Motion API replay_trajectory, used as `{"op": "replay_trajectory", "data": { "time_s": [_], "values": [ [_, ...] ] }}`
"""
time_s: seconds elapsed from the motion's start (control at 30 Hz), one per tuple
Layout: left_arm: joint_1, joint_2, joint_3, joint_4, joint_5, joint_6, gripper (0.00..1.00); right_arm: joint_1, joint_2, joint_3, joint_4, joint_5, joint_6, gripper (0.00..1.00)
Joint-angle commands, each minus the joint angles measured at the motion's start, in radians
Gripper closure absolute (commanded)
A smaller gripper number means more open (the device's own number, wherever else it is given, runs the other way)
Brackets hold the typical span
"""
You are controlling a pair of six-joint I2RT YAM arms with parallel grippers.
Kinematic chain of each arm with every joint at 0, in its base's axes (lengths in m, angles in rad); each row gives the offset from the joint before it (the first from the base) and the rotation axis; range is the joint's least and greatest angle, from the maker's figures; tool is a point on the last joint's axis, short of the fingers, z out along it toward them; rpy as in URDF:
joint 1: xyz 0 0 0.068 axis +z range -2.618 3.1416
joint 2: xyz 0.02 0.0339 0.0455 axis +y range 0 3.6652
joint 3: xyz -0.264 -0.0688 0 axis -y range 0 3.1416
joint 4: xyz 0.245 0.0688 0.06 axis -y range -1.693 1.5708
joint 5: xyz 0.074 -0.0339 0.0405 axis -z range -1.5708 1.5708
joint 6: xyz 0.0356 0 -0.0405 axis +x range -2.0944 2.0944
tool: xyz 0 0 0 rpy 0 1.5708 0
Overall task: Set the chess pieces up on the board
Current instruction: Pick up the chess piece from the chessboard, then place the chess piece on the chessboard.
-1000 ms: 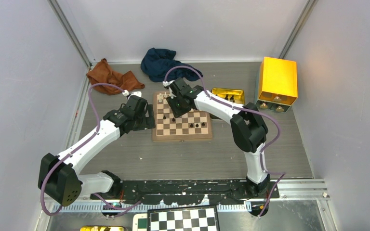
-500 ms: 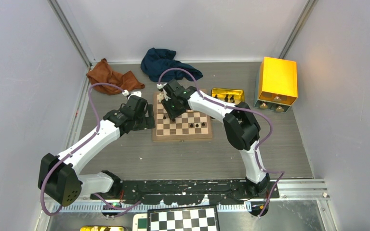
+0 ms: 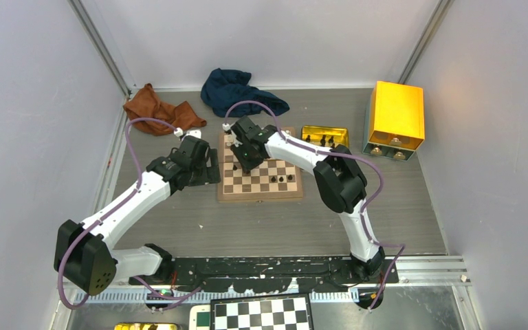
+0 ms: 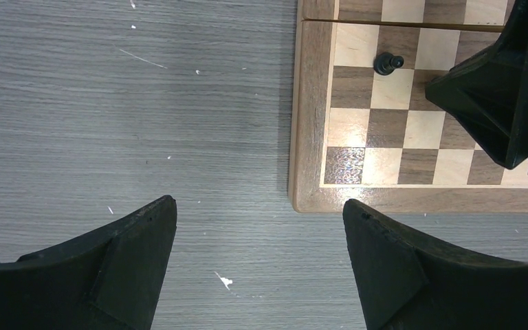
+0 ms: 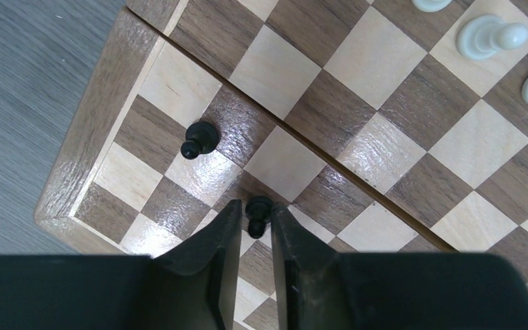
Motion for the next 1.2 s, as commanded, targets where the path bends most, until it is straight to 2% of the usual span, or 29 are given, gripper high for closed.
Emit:
{"op": "replay_trajectory", "data": {
  "time_s": [0.0, 0.1, 0.2, 0.7, 1.17],
  "values": [
    [0.009, -0.032, 0.009, 0.032, -0.016, 0.009, 0.09, 0.004, -0.004, 0.045, 0.001, -0.001, -0.004, 0.77],
    [0.012, -0.033, 0.008, 0.031, -0.015, 0.01, 0.09, 0.005, -0.012, 0.04, 0.001, 0.011, -0.005, 0.9],
    [0.014, -0.032, 0.008, 0.031, -0.013, 0.01, 0.09, 0.006, -0.027, 0.028, 0.0, 0.025, -0.009, 0.94],
    [0.014, -0.033, 0.012, 0.036, -0.002, 0.007, 0.09, 0.009, -0.182, -0.14, 0.004, 0.149, -0.001, 0.95],
    [0.014, -0.026, 0.014, 0.035, 0.009, 0.001, 0.09, 0.009, -0.241, -0.263, 0.047, 0.152, 0.026, 0.95]
  ]
}}
